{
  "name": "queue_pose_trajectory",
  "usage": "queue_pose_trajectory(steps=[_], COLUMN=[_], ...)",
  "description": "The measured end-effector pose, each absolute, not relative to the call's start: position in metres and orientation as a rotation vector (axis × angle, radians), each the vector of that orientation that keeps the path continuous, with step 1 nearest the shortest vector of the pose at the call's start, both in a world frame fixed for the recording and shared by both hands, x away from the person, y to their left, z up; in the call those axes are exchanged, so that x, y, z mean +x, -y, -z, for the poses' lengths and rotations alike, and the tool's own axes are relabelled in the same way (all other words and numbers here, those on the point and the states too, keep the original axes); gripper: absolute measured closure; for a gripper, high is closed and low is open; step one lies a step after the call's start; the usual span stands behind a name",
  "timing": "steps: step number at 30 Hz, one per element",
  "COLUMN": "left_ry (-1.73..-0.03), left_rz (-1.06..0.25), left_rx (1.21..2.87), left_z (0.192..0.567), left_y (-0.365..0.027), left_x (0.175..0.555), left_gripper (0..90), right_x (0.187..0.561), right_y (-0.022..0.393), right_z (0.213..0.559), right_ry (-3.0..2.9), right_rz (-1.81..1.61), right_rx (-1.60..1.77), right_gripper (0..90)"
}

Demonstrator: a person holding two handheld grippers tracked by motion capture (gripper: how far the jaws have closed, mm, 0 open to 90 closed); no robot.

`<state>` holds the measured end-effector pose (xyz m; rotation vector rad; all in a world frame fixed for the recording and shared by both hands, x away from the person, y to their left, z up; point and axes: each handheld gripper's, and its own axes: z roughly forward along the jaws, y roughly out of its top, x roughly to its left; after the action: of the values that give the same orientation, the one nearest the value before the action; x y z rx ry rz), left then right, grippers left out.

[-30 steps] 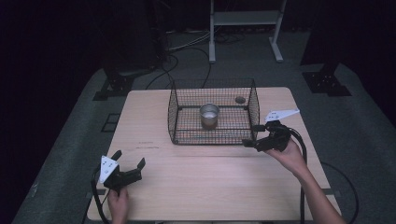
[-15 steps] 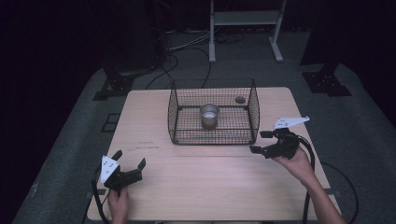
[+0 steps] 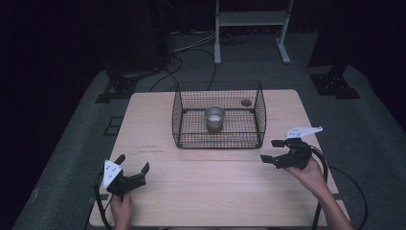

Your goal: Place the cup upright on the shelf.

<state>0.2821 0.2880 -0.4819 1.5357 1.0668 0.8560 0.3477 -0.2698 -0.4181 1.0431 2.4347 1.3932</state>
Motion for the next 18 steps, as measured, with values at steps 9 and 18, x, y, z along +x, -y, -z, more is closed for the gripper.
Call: queue_pose_trajectory(steps=[9, 18], left_ry=[-1.067, -1.063], left_rz=[-0.857, -0.855], left_rx=[1.539, 1.541], left_z=[0.482, 0.482], left_y=[-0.288, -0.288], left_x=[0.282, 0.282], left_gripper=[0.0, 0.0], right_x=[0.342, 0.335], right_y=[0.275, 0.278], right_z=[0.421, 0.427], right_ry=[-2.439, -2.432], right_rz=[-1.385, -1.375], right_rx=[1.056, 1.057], right_gripper=[13.0, 13.6])
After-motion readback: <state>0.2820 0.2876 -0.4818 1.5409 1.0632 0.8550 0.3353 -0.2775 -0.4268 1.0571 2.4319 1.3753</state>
